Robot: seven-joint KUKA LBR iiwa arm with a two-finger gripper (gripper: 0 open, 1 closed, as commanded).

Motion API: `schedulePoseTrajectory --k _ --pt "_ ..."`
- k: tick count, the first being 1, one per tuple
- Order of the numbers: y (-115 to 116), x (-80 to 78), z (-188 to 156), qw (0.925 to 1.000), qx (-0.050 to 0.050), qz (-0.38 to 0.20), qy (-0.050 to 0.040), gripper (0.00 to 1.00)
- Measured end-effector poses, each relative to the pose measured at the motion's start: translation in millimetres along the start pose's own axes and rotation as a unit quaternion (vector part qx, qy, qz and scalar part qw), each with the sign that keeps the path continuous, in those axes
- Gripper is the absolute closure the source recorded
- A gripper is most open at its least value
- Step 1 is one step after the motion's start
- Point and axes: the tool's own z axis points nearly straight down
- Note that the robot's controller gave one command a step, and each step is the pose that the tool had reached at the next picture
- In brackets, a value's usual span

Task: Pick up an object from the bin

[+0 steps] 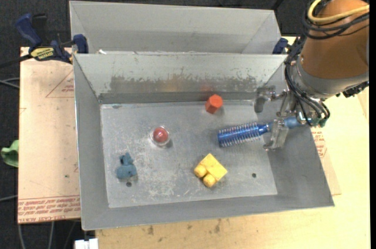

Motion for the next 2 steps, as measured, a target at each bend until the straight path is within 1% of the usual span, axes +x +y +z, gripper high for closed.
schedulePoseTrajectory --k 1,2 --pt "2.3 -72.9 174.4 0.9928 -0.001 -0.120 -0.0019 0.00" --pt "2.8 -74.3 172.7 0.9928 0.000 -0.120 -0.0042 0.00"
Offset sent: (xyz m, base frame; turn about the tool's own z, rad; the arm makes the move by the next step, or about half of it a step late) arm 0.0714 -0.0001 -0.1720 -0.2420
